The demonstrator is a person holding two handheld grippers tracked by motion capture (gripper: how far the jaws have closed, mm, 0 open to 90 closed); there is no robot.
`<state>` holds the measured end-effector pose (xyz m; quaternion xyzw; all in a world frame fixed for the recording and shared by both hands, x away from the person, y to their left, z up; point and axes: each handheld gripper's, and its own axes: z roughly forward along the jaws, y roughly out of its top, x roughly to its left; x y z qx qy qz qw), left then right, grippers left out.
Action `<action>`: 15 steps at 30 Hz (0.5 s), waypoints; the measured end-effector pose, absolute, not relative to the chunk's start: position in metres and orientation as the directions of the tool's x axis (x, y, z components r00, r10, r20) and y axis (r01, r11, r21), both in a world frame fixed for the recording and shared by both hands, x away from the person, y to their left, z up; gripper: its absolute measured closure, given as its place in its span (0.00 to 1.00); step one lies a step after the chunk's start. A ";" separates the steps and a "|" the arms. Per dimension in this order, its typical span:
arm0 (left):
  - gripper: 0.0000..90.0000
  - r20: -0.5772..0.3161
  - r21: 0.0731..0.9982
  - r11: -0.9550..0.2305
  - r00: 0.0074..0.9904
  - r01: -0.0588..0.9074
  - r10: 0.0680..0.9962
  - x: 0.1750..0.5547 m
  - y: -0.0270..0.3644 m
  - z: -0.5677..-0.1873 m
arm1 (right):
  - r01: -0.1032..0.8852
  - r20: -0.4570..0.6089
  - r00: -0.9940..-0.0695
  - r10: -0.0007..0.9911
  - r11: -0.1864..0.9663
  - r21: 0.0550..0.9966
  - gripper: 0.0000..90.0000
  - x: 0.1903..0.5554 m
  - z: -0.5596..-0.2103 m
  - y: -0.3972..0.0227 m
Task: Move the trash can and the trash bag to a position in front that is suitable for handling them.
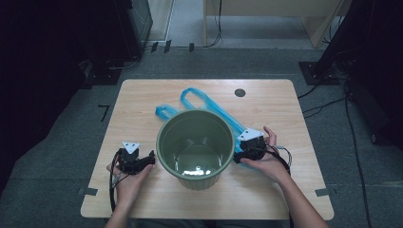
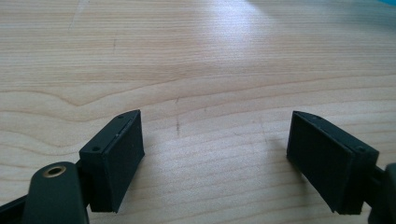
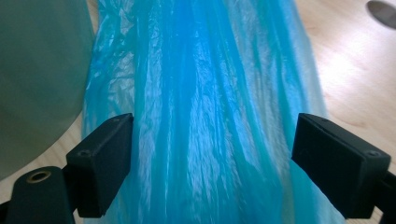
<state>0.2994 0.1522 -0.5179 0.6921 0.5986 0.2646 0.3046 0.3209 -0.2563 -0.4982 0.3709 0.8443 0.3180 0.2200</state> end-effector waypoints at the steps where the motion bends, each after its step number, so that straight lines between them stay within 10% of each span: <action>1: 0.20 0.002 0.738 -0.098 0.144 0.667 0.990 0.299 0.152 -0.518 | 0.491 -0.129 -0.631 0.765 0.522 0.697 0.16 0.323 -0.500 -0.256; 8: 0.20 0.003 0.738 -0.101 0.146 0.667 0.989 0.299 0.152 -0.518 | 0.533 -0.121 -0.618 0.776 0.528 0.661 0.17 0.337 -0.510 -0.253; 15: 0.20 0.001 0.739 -0.099 0.147 0.666 0.989 0.300 0.152 -0.518 | 0.575 0.018 -0.598 0.801 0.414 0.706 0.49 0.340 -0.514 -0.262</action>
